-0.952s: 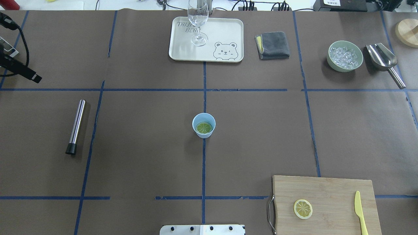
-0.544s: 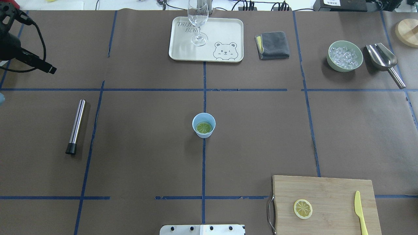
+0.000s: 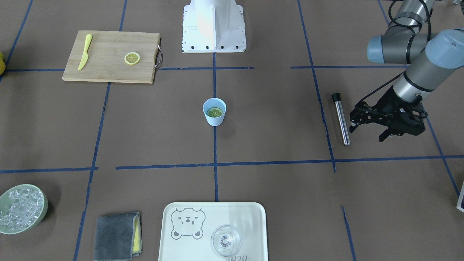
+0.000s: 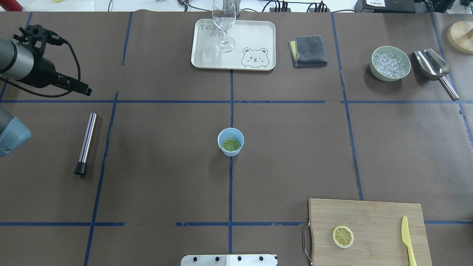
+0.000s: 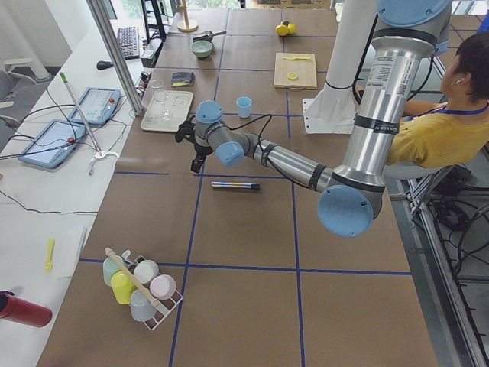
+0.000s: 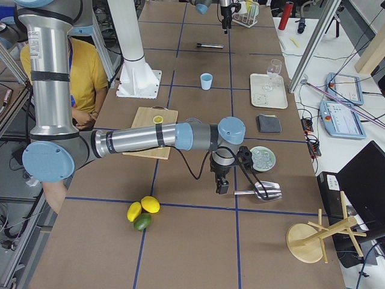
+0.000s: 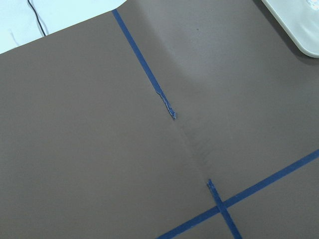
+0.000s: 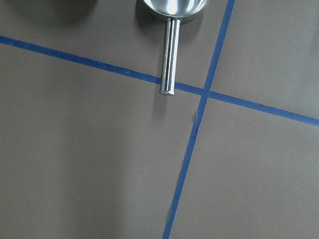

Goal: Squeeze lemon into cup
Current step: 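Move the left gripper toward the steel muddler rod, then lower the left gripper and grasp the top of the steel rod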

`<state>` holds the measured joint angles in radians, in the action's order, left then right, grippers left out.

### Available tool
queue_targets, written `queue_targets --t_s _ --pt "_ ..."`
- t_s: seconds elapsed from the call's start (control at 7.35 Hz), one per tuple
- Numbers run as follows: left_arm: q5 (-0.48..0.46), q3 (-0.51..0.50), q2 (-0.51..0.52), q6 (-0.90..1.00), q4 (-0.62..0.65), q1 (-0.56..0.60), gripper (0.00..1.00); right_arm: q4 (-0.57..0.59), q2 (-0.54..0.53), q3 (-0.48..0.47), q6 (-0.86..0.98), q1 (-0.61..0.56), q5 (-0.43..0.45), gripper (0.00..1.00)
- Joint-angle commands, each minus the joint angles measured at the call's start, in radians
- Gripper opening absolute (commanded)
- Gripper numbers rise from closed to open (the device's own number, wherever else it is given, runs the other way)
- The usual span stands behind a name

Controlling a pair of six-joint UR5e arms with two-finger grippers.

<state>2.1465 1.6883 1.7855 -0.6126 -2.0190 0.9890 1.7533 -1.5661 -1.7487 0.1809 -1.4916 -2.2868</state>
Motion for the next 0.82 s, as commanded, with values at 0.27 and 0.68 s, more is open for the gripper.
queue_targets --t_s 0.27,0.68 --pt "-0.063 -0.012 -0.035 -0.169 0.068 -0.113 0.96 0.000 0.003 0.000 0.000 -0.003 0.003 1.00" --pt "-0.062 -0.055 -0.028 -0.174 0.059 -0.150 0.91 0.000 0.003 0.003 -0.001 -0.003 0.004 1.00"
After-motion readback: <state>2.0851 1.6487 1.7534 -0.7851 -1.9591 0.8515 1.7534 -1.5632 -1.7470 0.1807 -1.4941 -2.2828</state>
